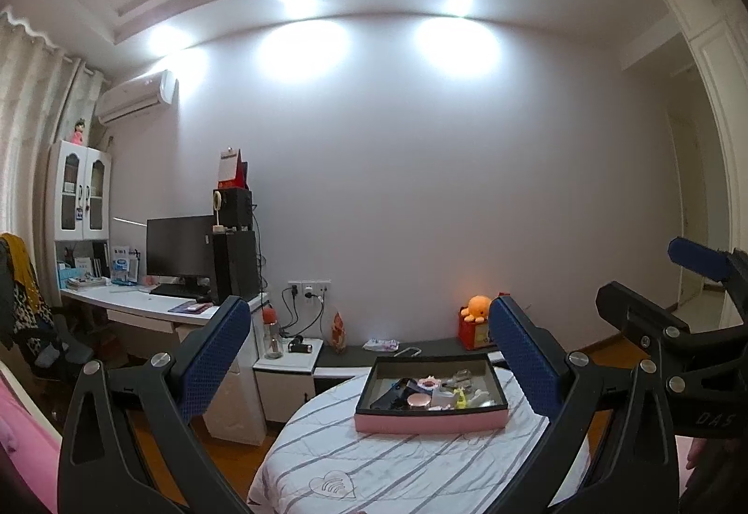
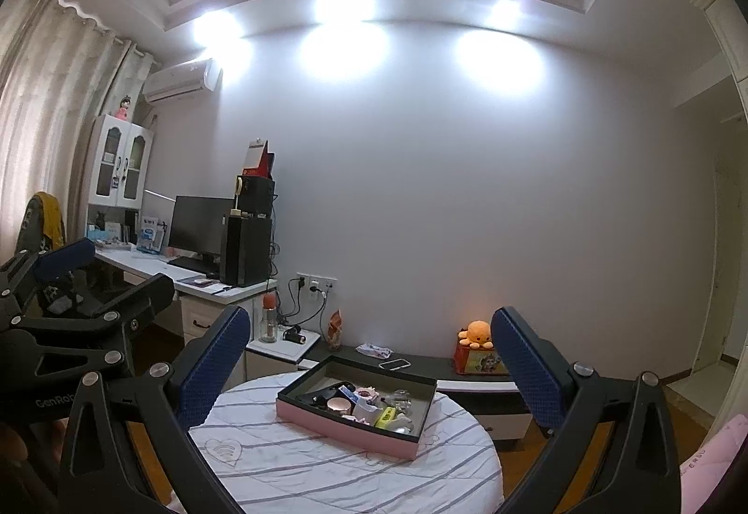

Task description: Organize rigid objects

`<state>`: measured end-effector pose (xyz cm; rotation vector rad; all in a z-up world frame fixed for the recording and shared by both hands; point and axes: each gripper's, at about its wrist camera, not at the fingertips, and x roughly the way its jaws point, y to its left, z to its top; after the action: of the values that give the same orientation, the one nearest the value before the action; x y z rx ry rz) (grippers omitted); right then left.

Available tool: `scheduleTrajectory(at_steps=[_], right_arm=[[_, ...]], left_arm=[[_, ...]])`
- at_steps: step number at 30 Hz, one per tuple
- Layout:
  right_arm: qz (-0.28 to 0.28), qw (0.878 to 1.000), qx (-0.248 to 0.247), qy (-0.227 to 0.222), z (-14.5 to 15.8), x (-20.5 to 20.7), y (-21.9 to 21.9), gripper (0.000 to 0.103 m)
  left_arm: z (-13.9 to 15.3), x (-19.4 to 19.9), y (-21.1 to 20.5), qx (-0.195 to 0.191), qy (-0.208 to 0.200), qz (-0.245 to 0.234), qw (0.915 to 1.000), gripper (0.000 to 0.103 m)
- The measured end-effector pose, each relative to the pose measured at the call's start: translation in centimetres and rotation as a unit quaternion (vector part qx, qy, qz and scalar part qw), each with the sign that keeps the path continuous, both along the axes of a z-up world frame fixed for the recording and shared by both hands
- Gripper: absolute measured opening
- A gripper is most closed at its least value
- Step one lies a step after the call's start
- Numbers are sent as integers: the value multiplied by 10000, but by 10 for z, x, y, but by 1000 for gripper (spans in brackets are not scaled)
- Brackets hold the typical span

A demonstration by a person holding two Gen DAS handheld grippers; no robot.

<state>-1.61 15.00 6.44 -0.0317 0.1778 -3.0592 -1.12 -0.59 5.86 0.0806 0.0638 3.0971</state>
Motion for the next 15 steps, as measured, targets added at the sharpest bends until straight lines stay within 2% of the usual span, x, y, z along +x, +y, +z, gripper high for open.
scheduleTrajectory(at_steps=[15], right_arm=[[45,10000,67,-44,-6,4,-6,103]], left_arm=[[-10,1,-2,-5,-73,4,10000,103]])
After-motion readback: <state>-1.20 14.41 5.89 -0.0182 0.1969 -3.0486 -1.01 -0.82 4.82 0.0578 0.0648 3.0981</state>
